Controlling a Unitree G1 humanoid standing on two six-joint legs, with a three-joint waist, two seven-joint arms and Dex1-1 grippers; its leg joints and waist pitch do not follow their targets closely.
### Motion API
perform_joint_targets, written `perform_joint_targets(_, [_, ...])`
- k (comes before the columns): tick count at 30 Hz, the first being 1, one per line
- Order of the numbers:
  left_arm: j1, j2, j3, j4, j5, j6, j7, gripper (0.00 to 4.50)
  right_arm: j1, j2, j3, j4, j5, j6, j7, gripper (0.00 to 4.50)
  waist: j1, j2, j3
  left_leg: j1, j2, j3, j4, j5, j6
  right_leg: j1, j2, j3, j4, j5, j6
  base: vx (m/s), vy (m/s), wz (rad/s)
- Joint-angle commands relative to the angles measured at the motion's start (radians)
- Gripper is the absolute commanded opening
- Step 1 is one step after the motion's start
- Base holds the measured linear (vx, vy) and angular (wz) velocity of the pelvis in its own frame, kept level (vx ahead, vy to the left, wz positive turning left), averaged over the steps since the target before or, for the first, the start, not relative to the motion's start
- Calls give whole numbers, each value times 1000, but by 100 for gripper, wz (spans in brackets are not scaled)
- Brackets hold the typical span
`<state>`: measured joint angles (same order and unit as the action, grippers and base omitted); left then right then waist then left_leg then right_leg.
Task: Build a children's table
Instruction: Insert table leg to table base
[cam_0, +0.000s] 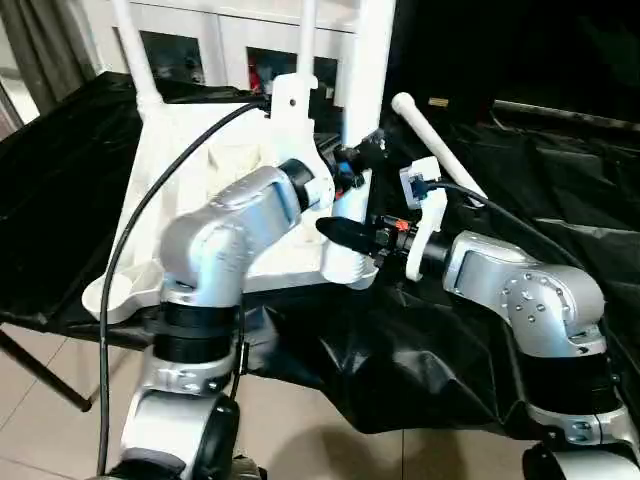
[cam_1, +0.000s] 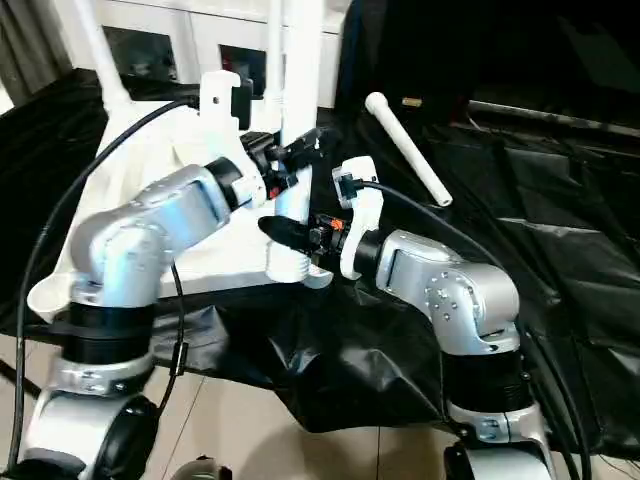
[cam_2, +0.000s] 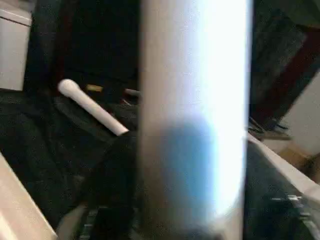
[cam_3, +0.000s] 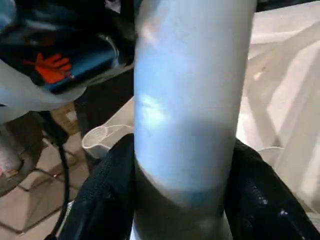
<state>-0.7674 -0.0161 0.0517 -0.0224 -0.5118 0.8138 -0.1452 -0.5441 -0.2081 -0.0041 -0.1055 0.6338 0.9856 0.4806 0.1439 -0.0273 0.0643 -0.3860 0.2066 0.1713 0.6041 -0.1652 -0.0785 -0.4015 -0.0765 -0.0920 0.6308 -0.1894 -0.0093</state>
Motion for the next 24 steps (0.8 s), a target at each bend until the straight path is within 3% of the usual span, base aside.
perform_joint_targets(1, [5,2,1,15,38,-17,40,215,-16,-1,-5,-24,-1,-22,-6,193,1,-6,-81,13,19,-7,-68,-128,-54,58,-65,54,-83,-177,-63,0,0,0])
perform_joint_targets(8, [8,0,-11,20,50,-46,28,189,-21,-9,9,-27,-9,-10,-12,193,-2,-3,-81,13,20,-7,-67,-129,-49,58,-65,54,-80,-154,-81,0,0,0])
perform_joint_targets(11, [5,12,-15,28,38,-51,-20,188,-23,-22,1,-30,10,17,12,263,-2,-5,-81,14,18,-6,-66,-127,-45,58,-64,54,-81,-153,-82,0,0,0])
perform_joint_targets(14, [7,47,-47,18,0,-37,-139,188,-24,-54,-25,-33,82,66,88,269,1,-4,-81,16,17,-5,-67,-134,-38,60,-65,54,-83,-172,-75,0,0,0])
perform_joint_targets(19, [7,106,-51,0,-130,51,-328,188,-8,-183,-18,-49,157,116,269,312,4,-7,-80,13,19,-4,-65,-121,-34,61,-66,55,-78,-154,-100,0,0,0])
perform_joint_targets(24, [-19,98,52,-10,-324,155,-428,188,-4,-272,18,-81,203,159,394,316,7,-12,-80,10,18,-1,-60,-103,-17,64,-68,54,-76,-159,-131,0,0,0])
